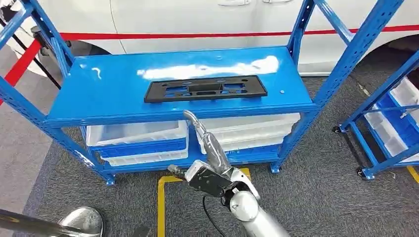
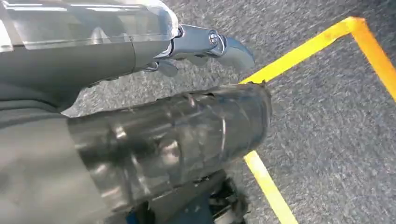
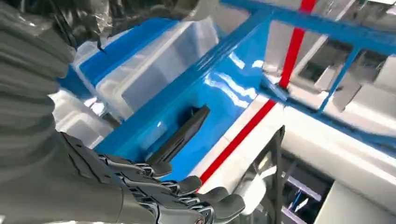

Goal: Take the parts from the cabinet and place them on the table.

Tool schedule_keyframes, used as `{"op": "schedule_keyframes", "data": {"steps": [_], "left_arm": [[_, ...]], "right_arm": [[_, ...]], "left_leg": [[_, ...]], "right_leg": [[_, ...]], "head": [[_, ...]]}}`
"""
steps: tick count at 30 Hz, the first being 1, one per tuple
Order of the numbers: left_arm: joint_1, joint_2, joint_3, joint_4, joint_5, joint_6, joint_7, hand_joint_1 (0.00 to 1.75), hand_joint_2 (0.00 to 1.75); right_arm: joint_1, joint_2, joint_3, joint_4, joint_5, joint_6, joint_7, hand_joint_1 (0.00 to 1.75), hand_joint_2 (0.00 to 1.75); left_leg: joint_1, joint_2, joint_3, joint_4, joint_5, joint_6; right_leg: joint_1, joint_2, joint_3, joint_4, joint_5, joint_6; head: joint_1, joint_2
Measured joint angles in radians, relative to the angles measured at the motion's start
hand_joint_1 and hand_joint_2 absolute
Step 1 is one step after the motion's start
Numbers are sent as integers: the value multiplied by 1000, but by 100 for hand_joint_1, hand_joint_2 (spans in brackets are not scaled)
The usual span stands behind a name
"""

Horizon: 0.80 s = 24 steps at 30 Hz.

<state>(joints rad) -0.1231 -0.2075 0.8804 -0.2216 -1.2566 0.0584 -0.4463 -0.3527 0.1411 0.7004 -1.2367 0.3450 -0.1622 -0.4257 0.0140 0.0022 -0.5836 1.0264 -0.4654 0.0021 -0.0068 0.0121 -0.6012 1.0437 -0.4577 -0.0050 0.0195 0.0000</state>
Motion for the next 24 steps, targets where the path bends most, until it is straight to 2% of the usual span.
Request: {"op": "schedule_keyframes", "data": {"steps": [1,2,3,4,6,7,8,9,10,12,13,14,17,18,19,20,22,23,24], "left_arm": [[2,1,0,0,0,0,1,0,0],[2,2,0,0,1,0,2,0,0],[2,2,0,0,2,0,3,0,0],[0,2,0,0,2,0,4,0,0],[-2,2,0,0,1,-3,10,0,0],[-1,2,0,0,1,-6,14,0,0],[1,2,0,0,0,-7,16,0,0],[2,2,0,0,1,-10,17,0,0],[1,2,0,0,0,-10,18,0,0],[1,2,-1,0,0,-11,18,0,0],[2,1,-1,1,0,-11,18,0,0],[1,1,-1,2,0,-11,17,0,0],[1,1,-1,3,0,-12,16,0,0],[1,2,-1,3,0,-13,17,0,0],[1,2,-1,3,0,-13,17,0,0],[1,2,-1,3,0,-13,17,0,0],[3,3,-1,3,0,-16,19,0,0],[6,4,-1,3,0,-18,19,0,0],[8,5,-1,3,0,-19,20,0,0]], "right_arm": [[0,-1,1,-1,24,-21,-2,0,175],[0,-1,1,-6,42,-40,-6,0,175],[1,-2,1,-12,51,-51,-10,0,175],[0,-4,1,-19,56,-60,-14,0,175],[2,-5,1,-23,63,-78,-31,0,175],[7,-6,1,-24,69,-88,-37,0,175],[9,-8,1,-24,74,-94,-40,0,175],[10,-11,1,-24,78,-100,-41,0,175],[9,-13,1,-24,80,-104,-41,0,175],[7,-16,1,-25,87,-112,-41,0,175],[5,-18,1,-25,90,-118,-40,0,175],[3,-19,1,-25,92,-123,-38,0,175],[2,-28,1,-27,92,-128,-30,0,175],[2,-30,-1,-32,90,-128,-25,0,175],[-1,-32,-2,-32,85,-123,-21,0,175],[-7,-34,-3,-33,81,-120,-18,0,175],[-9,-38,-3,-33,79,-119,-12,0,175],[-8,-41,-4,-33,79,-119,-11,0,175],[-8,-43,-4,-33,79,-119,-11,0,175]], "left_leg": [[-1,-1,0,1,0,4],[3,0,2,-7,5,12],[9,2,6,-15,11,19],[8,2,8,-19,13,25],[6,4,6,-19,14,30],[5,5,6,-18,13,32],[4,5,6,-17,13,32],[3,5,6,-16,12,32],[3,4,6,-14,11,33],[1,2,11,-11,5,30],[2,3,12,-11,4,29],[-6,3,7,-6,1,23],[-2,5,11,-17,4,9],[-6,5,10,-14,-2,2],[-3,4,7,6,-13,-2],[-2,2,-20,60,-44,-5],[3,2,-97,208,-110,-13],[4,2,-139,280,-128,-18],[6,2,-152,295,-117,-20]], "right_leg": [[-1,0,2,-4,2,5],[3,0,4,-6,3,13],[0,0,3,-2,-5,17],[-2,-4,-7,26,-28,22],[-3,-5,-75,173,-108,28],[-3,-5,-112,251,-139,31],[-4,-5,-134,296,-145,32],[-4,-6,-130,287,-125,31],[-4,-6,-113,250,-97,29],[-2,-6,-22,69,-4,16],[4,-9,8,5,-2,7],[8,-11,14,-14,-6,5],[11,-7,10,-12,-5,-3],[-5,-7,22,-28,1,-11],[-5,-7,29,-35,1,-14],[-6,-9,32,-35,0,-24],[-5,-9,34,-34,-5,-29],[-5,-9,36,-33,-9,-28],[-5,-7,40,-32,-13,-27]], "head": [[0,0],[0,0],[0,0],[3,0],[2,0],[2,0],[2,0],[2,0],[2,0],[2,0],[2,0],[2,0],[1,0],[1,0],[1,0],[-1,0],[0,0],[0,0],[0,0]]}}
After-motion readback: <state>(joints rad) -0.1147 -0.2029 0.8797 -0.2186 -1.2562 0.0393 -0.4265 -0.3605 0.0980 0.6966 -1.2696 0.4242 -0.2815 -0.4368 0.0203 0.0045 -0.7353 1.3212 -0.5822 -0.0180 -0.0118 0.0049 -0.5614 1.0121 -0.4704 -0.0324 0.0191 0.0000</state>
